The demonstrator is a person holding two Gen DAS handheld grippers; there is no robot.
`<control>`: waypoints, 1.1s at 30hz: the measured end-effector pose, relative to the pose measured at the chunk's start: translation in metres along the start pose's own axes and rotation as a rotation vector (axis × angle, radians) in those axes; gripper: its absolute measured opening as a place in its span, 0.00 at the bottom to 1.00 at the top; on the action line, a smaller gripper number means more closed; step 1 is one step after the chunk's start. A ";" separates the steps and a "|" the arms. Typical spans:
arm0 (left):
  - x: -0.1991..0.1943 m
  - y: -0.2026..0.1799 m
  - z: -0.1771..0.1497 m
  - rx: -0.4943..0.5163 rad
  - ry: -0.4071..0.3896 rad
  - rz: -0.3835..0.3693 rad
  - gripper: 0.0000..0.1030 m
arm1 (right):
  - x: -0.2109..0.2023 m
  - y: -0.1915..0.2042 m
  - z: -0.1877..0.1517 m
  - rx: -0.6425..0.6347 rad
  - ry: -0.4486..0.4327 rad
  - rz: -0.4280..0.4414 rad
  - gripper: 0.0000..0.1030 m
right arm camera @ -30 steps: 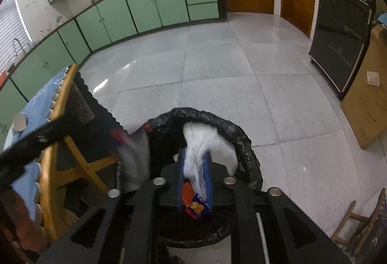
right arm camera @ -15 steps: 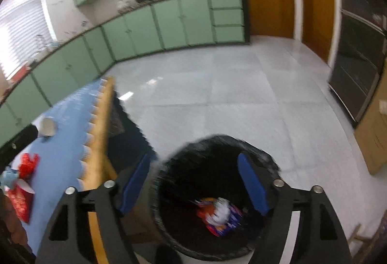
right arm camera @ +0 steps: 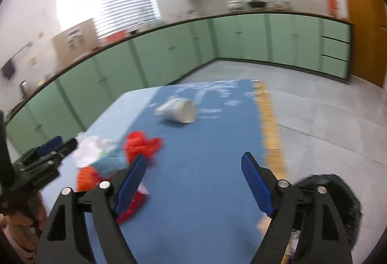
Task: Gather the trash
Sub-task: 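Return to the mat and grasp the blue milk carton with the right gripper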
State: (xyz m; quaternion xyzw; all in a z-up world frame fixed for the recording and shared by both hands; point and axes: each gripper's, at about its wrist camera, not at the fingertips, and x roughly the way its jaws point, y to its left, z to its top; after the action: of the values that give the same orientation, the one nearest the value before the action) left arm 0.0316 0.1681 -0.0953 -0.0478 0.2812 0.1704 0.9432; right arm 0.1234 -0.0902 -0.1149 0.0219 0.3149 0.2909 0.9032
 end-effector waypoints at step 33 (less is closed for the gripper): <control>0.012 0.065 -0.027 -0.101 0.073 0.025 0.65 | 0.094 0.112 -0.007 -0.264 0.185 0.194 0.58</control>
State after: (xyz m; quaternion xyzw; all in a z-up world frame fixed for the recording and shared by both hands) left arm 0.0044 0.2275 -0.1244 -0.0980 0.3071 0.1941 0.9265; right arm 0.1217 0.0529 -0.1475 -0.0933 0.3523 0.4160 0.8332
